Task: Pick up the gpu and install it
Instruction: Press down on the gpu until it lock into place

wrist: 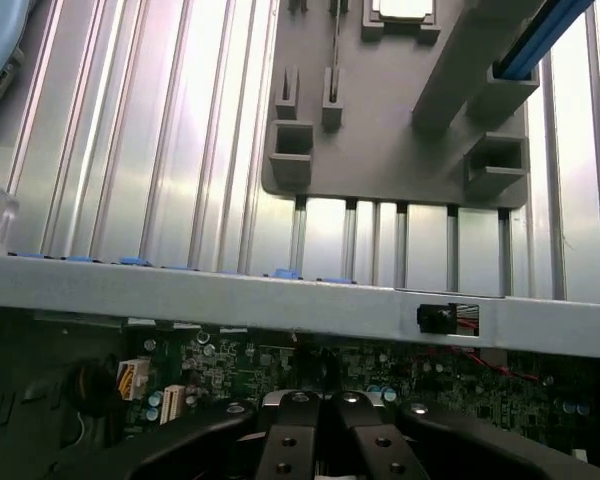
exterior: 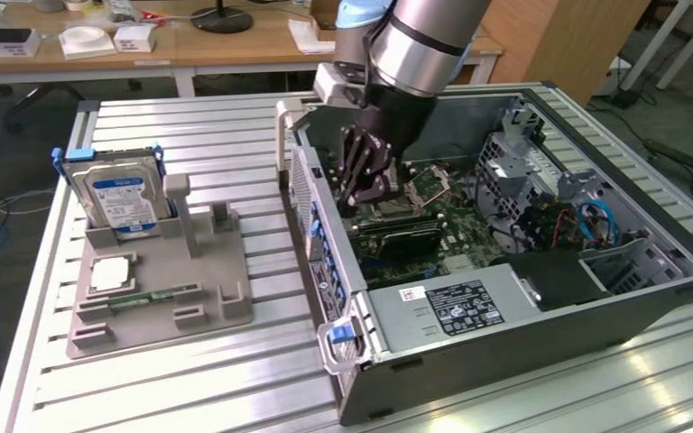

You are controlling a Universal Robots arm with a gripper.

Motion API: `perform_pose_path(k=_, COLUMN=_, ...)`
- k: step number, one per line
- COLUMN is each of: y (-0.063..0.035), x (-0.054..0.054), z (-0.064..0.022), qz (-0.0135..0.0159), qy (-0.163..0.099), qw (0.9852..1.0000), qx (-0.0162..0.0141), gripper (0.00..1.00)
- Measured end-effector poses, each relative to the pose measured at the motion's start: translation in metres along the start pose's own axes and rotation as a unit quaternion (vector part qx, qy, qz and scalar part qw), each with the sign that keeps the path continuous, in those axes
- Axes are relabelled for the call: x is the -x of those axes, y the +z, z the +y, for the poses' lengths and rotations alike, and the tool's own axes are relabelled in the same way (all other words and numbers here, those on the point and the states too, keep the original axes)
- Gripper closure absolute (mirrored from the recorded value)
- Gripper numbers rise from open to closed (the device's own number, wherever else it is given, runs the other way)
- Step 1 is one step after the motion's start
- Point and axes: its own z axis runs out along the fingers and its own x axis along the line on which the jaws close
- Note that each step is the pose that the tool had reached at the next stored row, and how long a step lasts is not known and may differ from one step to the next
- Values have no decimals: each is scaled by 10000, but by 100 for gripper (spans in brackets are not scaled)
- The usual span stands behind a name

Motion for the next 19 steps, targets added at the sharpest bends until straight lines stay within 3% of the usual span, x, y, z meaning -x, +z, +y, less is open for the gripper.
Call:
perform_pose_path(k=7, y=-16, x=-42, z=-62, qz=-12, qy=-11, qw=9998, qx=205, gripper=90)
perform_pose_path(k=11, y=-30, x=-89, z=-123, qz=-16, qy=-16, qw=9996, qx=299, gripper=90)
perform_pose_path(k=17, y=-22, x=-149, z=-144, qz=-15, qy=-21, qw=9992, qx=405, gripper=90)
perform_pose_path(k=19, y=-15, x=-149, z=-146, qz=-7, qy=-21, qw=9989, qx=475, gripper=90)
